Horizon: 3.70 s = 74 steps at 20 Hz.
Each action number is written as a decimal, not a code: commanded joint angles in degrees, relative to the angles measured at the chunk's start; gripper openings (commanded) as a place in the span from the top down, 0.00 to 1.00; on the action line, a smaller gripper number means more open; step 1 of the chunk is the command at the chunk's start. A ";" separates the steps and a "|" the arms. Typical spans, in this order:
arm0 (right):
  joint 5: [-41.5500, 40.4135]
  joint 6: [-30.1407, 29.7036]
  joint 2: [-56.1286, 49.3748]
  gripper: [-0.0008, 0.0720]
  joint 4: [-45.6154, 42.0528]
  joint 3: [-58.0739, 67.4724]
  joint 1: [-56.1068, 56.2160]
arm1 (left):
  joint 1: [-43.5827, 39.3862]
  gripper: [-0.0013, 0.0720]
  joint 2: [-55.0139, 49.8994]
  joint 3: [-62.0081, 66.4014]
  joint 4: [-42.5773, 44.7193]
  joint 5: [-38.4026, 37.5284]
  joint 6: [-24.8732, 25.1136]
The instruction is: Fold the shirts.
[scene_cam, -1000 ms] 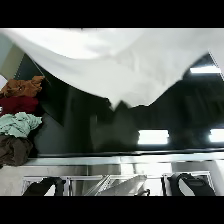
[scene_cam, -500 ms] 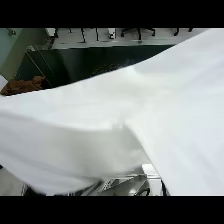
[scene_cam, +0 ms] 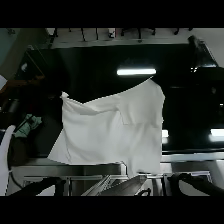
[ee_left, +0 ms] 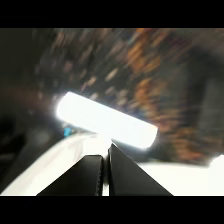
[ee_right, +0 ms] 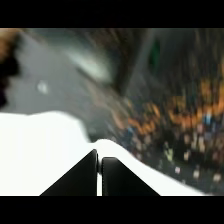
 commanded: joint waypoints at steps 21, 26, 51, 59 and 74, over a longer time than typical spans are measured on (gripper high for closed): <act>16.02 -2.16 -20.98 0.94 5.07 11.04 -1.81 | 3.10 0.15 -30.45 39.87 -7.52 8.44 7.80; -1.75 -0.63 -18.08 0.51 3.43 11.17 -8.44 | 8.98 0.02 -26.80 39.89 -6.25 23.28 16.70; -20.37 0.00 5.97 0.46 -7.30 -28.15 -32.81 | 27.50 0.41 -28.74 9.33 -22.75 43.71 50.51; -17.00 -0.07 2.05 0.39 -10.27 -32.50 -31.91 | 23.45 0.81 -30.62 9.29 -23.54 47.19 53.44; -13.33 -6.12 -9.05 0.96 2.47 -27.61 -15.54 | 23.82 0.97 -19.34 9.40 -35.23 44.89 58.42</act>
